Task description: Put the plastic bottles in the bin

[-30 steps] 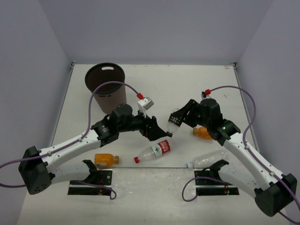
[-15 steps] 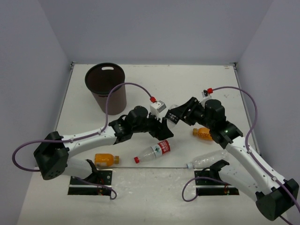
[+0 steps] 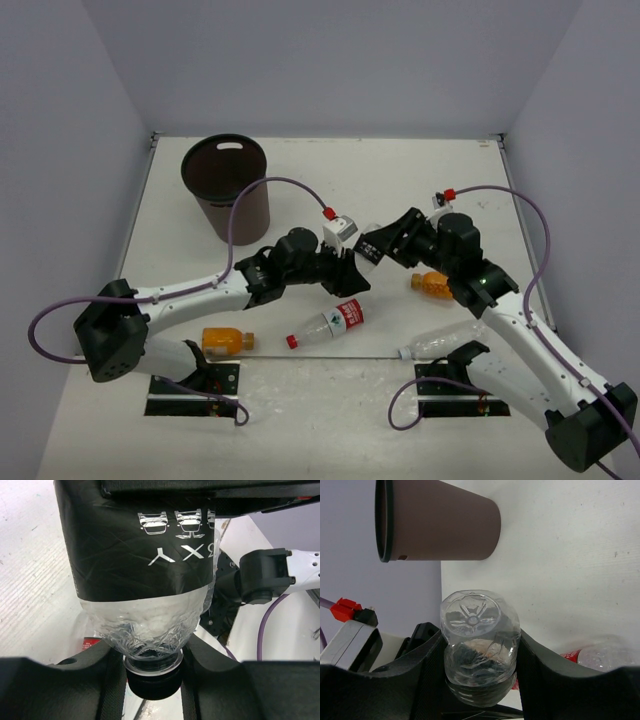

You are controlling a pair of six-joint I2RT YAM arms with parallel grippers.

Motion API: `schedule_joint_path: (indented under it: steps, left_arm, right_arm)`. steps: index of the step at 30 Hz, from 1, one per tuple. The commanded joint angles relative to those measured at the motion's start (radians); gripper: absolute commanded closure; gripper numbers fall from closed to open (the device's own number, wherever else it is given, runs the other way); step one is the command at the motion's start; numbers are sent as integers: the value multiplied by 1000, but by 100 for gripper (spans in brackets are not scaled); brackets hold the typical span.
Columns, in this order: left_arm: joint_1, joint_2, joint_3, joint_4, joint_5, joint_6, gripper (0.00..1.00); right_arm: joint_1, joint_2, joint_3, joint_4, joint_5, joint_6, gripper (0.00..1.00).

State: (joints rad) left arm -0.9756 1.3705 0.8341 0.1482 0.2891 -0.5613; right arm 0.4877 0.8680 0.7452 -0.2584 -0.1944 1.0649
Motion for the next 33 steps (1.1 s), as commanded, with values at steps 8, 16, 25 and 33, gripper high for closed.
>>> schedule_joint_path:
  steps: [8,16,25,33]
  left_arm:
    - [-11,-137,26,9,-208,32,100]
    - [-9,-247,59,-177,-484,22,100]
    - [103,-275,285,-533,-885,-26,100]
    - [440,-198,461,-665,-859,-64,100]
  right_arm:
    - [9,-6,126,-215,191,-107,1]
    - [-2,-69,149,-311,409,-112,1]
    - [-51,-137,104,-406,520,-112,1]
    - [-63,-143,-16,-438,438,-68,1]
